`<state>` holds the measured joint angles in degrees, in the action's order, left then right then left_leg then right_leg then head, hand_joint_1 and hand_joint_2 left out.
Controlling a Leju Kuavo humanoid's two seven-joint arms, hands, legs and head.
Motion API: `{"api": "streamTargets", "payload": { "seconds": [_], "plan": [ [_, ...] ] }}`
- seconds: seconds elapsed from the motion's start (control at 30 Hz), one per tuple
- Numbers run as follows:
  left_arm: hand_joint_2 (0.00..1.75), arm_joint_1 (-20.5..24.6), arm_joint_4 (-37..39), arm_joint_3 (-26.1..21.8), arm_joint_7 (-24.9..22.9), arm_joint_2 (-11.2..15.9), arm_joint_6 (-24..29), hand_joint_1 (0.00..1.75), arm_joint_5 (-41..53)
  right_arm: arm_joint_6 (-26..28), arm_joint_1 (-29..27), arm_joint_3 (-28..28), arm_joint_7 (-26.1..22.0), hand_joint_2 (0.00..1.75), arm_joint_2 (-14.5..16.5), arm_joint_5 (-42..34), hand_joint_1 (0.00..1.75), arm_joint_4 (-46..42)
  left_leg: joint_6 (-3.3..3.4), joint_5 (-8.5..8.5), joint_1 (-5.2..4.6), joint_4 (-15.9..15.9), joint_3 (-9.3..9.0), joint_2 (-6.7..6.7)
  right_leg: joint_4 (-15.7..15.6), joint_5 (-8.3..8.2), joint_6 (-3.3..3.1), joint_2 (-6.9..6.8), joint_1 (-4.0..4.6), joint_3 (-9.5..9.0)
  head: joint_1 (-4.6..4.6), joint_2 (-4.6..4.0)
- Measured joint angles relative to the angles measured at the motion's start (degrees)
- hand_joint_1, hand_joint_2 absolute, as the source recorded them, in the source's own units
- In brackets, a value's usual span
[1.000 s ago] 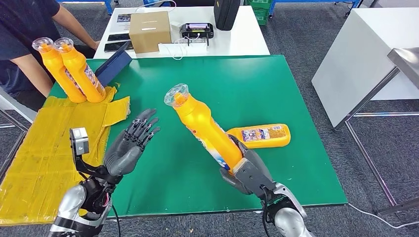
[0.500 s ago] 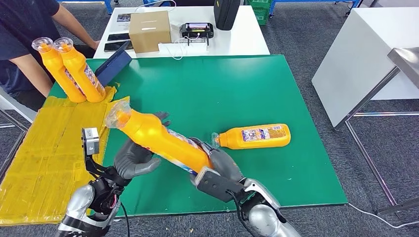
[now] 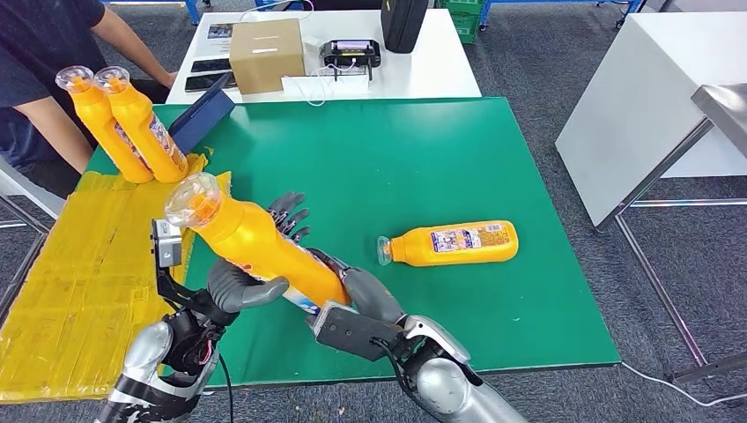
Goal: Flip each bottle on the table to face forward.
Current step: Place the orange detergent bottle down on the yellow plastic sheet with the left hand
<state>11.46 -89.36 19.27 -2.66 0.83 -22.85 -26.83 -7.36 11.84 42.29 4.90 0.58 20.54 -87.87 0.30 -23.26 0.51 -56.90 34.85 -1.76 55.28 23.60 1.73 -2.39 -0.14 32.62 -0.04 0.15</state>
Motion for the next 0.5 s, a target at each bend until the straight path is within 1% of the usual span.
{"api": "streamTargets", "payload": {
  "seconds": [0.33,0.5],
  "plan": [
    [1.75,-0.02,0.28,-0.11,0.78,0.03,-0.18,1.75,-0.26,-0.01,1.12,0.86,-0.04,1.75,-0.01,-0.52,1.75,2.0,0.0,0.0,0.0,0.0,0.07,0.0,0.0,0.0,0.0,0.0,-0.01,0.07,0.0,0.0],
    [1.75,-0.06,0.29,-0.34,1.89,0.03,-0.86,1.75,-0.19,0.05,1.21,1.26,-0.13,1.75,-0.01,-0.38,1.75,2.32,0.0,0.0,0.0,0.0,0.07,0.0,0.0,0.0,0.0,0.0,-0.01,0.08,-0.01,0.0]
  ]
}}
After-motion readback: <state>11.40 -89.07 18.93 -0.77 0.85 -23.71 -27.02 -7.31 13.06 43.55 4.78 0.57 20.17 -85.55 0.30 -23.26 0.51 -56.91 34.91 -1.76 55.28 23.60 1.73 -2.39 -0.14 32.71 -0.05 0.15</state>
